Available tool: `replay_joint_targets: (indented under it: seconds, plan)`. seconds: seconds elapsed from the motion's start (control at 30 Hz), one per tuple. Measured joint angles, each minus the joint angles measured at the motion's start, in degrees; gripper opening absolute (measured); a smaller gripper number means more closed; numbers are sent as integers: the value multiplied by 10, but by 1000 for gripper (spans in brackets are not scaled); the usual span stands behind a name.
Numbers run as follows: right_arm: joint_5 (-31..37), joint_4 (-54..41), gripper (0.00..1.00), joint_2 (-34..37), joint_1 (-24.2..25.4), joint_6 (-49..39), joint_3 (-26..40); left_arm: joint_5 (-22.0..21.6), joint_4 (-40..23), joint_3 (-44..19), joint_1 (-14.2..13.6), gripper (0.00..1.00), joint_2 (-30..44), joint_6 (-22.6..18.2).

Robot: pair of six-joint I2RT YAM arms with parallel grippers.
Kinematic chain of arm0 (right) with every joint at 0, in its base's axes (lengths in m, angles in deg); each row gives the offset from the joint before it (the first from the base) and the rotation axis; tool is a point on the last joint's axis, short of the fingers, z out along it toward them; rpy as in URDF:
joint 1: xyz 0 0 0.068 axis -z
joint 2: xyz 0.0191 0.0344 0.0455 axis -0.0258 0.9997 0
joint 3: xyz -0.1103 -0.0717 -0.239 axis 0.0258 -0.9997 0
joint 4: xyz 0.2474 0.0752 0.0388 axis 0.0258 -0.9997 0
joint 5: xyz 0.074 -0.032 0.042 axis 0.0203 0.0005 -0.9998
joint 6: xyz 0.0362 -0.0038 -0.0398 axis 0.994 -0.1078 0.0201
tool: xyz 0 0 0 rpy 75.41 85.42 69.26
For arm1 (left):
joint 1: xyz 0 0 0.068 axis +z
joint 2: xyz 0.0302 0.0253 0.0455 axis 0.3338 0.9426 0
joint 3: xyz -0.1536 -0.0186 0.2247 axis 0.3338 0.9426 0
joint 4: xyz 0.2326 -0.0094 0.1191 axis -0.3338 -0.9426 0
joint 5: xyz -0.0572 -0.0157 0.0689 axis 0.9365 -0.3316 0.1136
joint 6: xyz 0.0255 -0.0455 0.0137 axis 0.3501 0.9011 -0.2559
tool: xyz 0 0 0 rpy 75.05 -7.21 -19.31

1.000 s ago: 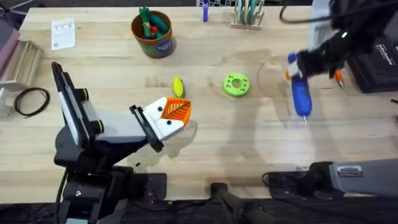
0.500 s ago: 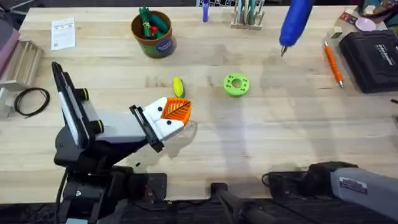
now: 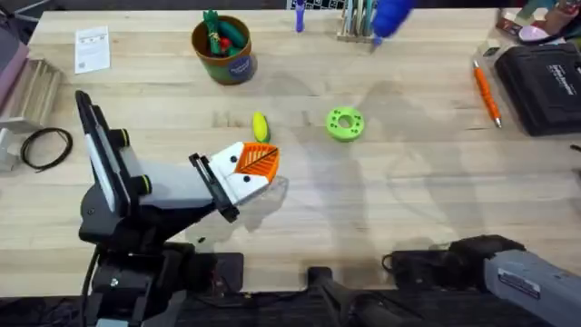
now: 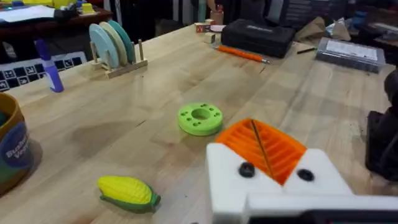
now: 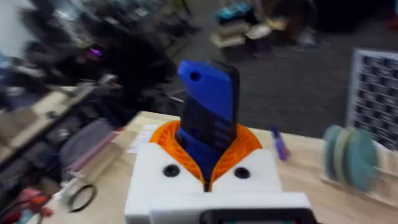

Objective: Pick up the gripper from the table and insert it into the empty holder that is missing its gripper. Then pick up a screw, insert it into the mounting hole, and use the screwdriver to tighten it. Finally, clean up the table by picking up the vegetable and placing it into the bucket.

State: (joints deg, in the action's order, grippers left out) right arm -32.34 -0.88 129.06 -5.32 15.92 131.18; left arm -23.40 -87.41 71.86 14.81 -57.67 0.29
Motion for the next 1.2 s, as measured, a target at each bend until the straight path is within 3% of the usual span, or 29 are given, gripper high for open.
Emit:
replay_joint_targets:
  seconds: [0.03,0.07,0.17,0.4,0.73,0.77,0.97,1.2]
  plan:
    - [-19,53,22,1,-2,15,-25,0,0,0,0,5,0,0]
    - [-76,183,22,9,-11,55,-85,0,0,0,0,5,0,0]
    - [-124,273,22,28,-31,88,-118,0,0,0,0,5,0,0]
    - [-183,381,22,60,-105,117,-126,0,0,0,0,5,0,0]
    - [-197,573,21,102,-186,118,-131,0,0,0,0,5,0,0]
    - [-197,640,21,137,-202,130,-138,0,0,0,0,5,0,0]
    - [-198,790,21,234,-236,176,-143,0,0,0,0,5,0,0]
    - [-224,811,21,270,-268,190,-145,0,0,0,0,5,0,0]
